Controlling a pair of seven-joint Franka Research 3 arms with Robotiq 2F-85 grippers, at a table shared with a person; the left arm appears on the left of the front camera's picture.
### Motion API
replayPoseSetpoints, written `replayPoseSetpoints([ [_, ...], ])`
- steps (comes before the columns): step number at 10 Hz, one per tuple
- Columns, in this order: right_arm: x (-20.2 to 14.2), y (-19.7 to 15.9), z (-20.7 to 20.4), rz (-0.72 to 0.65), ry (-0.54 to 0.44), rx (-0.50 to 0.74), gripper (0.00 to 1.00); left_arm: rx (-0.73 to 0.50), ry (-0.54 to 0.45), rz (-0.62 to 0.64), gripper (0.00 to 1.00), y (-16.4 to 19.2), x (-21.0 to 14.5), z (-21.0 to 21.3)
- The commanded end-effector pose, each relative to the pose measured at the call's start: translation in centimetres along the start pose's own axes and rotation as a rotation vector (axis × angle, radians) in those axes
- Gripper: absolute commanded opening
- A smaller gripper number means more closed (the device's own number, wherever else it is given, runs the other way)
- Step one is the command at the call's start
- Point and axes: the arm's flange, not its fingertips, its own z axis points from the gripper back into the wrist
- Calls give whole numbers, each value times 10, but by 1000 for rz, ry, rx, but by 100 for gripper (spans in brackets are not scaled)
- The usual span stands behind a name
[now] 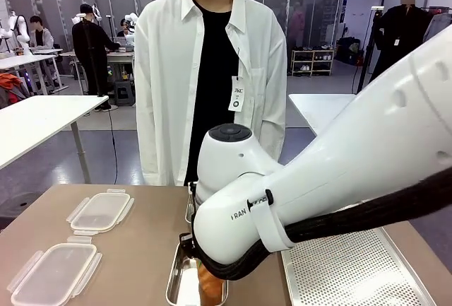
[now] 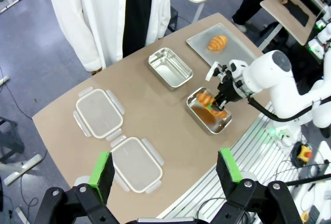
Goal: Place the bread into the airtight container.
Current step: Pick up a Butter Roll and place it into an empty Airtight Container.
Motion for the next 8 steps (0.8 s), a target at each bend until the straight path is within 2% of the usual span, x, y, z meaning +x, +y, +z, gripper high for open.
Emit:
replayPoseSetpoints([
  [1, 9, 16, -14, -34, -11, -10, 35, -6, -1, -7, 100, -1, 1, 0],
  [2, 9, 18, -14, -31, -15, -2, 62, -6, -1, -7, 100, -1, 1, 0],
  [3, 9, 19, -11, -26, -18, -2, 78, -6, -1, -7, 100, -1, 1, 0],
  [4, 8, 21, -8, -20, -21, -1, 100, -6, -1, -7, 100, -1, 1, 0],
  [8, 6, 23, 2, -10, -28, -27, 100, -6, -1, -7, 100, -1, 1, 0],
])
